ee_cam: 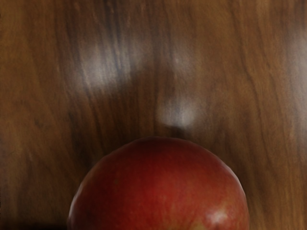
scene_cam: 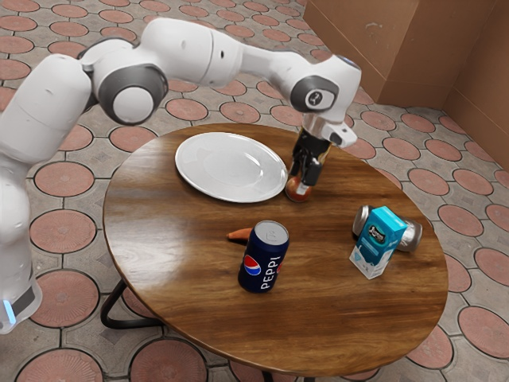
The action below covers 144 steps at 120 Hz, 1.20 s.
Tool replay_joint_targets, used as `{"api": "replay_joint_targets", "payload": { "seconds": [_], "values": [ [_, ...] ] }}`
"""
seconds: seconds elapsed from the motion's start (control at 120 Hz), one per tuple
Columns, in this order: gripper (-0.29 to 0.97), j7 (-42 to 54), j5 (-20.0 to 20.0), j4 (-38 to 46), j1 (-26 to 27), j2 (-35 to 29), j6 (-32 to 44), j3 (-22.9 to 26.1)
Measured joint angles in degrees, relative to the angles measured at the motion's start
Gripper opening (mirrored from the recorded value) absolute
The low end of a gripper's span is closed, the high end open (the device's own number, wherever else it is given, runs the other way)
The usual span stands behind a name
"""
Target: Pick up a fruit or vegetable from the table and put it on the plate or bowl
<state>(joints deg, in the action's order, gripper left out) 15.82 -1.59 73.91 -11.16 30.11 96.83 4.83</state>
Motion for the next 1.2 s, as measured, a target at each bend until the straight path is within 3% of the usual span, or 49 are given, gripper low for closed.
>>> {"api": "replay_joint_targets", "payload": {
  "seconds": [0.617, 0.95, 1.2],
  "values": [
    [0.64, 0.16, -0.25, 0.20, -0.60, 2.43, 5.69, 0.00],
    [0.47, 0.11, 0.22, -0.50, -0.58, 2.32, 3.96, -0.10],
    [0.42, 0.00, 2.10, -1.83, -0.54, 2.06, 0.73, 0.33]
  ]
}}
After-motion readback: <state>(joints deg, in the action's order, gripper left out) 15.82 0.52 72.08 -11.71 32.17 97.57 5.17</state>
